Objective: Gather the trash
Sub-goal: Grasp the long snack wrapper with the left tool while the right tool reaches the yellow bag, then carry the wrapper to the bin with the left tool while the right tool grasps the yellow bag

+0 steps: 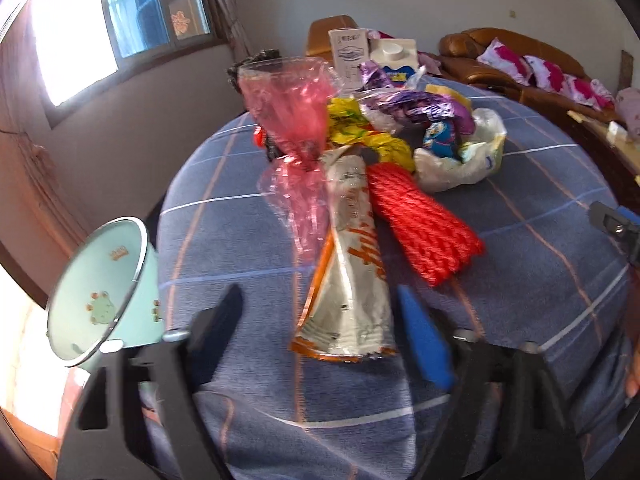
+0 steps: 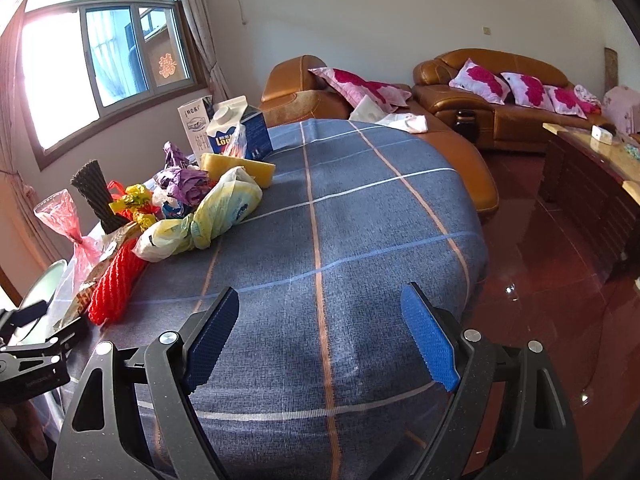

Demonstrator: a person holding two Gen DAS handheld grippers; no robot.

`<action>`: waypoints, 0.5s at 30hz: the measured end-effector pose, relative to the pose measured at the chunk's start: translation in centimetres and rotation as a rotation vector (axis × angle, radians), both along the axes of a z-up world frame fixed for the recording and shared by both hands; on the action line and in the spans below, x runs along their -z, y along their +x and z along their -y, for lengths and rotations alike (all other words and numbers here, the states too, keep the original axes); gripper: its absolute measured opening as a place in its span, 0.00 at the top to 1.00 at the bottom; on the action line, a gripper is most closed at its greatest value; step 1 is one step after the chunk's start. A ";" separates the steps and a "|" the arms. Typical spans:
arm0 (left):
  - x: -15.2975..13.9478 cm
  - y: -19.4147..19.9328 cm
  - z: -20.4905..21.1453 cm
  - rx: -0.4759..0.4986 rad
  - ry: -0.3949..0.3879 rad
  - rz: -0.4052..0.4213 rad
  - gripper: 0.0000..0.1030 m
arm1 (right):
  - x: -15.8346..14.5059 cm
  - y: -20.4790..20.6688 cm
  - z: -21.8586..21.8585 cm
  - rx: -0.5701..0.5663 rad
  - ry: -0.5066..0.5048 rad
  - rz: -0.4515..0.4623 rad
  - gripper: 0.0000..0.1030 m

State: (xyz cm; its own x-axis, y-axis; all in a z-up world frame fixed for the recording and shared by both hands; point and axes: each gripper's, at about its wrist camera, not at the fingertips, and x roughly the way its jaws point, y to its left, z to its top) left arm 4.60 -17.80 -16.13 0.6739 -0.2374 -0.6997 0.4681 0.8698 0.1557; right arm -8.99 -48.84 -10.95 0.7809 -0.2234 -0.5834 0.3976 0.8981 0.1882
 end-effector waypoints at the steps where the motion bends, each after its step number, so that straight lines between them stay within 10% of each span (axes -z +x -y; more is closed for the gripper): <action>1: 0.0 -0.1 0.2 0.030 -0.009 -0.014 0.64 | 0.0 0.0 0.0 -0.002 0.000 0.002 0.20; 3: -0.2 -0.7 0.5 0.061 0.000 0.008 0.83 | -0.1 0.0 0.0 -0.006 0.003 0.003 0.20; 15: -6.7 -3.6 -0.6 0.125 0.004 0.217 0.83 | -4.6 4.3 0.5 -0.057 -0.020 0.043 0.23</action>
